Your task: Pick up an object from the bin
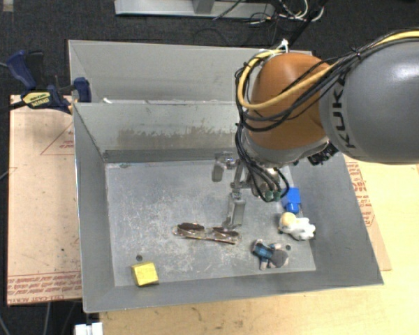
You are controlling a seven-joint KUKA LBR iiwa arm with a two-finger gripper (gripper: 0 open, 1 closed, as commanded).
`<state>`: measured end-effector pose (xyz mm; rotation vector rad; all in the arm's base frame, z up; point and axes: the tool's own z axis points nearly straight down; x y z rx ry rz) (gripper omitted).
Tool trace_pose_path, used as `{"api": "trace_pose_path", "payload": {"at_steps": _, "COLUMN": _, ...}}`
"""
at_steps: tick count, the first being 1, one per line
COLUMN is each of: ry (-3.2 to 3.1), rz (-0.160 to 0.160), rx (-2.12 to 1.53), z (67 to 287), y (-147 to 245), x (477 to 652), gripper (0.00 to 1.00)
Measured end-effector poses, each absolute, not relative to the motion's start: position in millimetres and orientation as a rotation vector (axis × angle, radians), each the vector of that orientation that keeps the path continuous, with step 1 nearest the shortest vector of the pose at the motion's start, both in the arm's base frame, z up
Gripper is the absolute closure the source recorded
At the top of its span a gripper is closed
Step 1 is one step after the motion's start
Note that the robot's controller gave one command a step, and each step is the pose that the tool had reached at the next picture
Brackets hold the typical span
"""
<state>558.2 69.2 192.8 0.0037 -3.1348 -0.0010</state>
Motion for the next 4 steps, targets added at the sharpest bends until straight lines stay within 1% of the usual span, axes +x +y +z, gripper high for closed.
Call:
{"api": "trace_pose_path", "payload": {"at_steps": 1, "ry": -3.143, "rz": -0.002, "rx": 0.0, "z": 198, "y": 69, "x": 559.6, "gripper": 0.0}}
{"api": "trace_pose_path", "payload": {"at_steps": 2, "ry": -3.142, "rz": -0.002, "rx": 0.149, "z": 128, "y": 62, "x": 543.9, "gripper": 0.0}}
{"api": "trace_pose_path", "payload": {"at_steps": 3, "ry": -3.136, "rz": -0.002, "rx": 0.087, "z": 111, "y": 58, "x": 527.6, "gripper": 0.0}}
{"api": "trace_pose_path", "payload": {"at_steps": 4, "ry": -3.142, "rz": -0.002, "rx": 0.145, "z": 135, "y": 62, "x": 524.6, "gripper": 0.0}}
